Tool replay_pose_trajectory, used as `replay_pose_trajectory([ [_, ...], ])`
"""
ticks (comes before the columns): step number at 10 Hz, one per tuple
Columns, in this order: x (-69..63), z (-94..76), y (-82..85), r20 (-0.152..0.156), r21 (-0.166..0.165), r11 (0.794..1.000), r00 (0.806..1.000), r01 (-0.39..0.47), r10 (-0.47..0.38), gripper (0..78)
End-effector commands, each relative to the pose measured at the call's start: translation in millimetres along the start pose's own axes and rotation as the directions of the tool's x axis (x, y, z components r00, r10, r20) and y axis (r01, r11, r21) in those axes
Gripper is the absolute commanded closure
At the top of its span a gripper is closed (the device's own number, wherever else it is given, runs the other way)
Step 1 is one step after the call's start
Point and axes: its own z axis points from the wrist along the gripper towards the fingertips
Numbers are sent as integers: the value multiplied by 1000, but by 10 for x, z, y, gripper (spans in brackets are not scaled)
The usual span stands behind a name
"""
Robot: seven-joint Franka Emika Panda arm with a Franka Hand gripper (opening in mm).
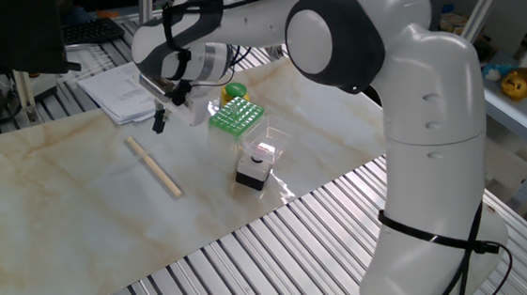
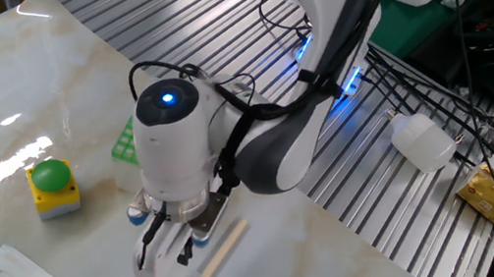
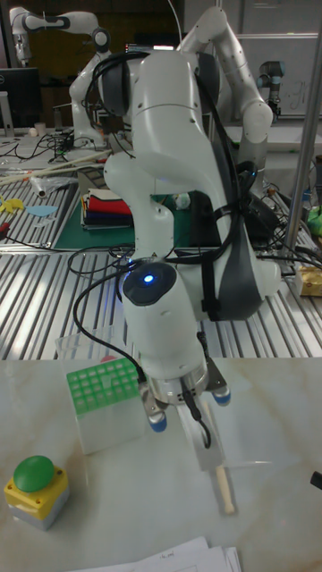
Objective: Insert a large pipette tip into the holder for large pipette tips
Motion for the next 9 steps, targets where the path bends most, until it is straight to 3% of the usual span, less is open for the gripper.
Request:
replay_pose_trajectory([
  [1,-52,6,29,-32,3,1000,999,1,-1,776],
  [2,-71,7,39,-56,-1,1000,998,-1,1,776],
  [5,-105,14,39,-69,2,1000,998,-2,2,776],
  [7,-164,29,33,-111,6,1000,993,-25,26,776],
  [9,-180,42,29,-130,12,999,990,-46,47,776],
])
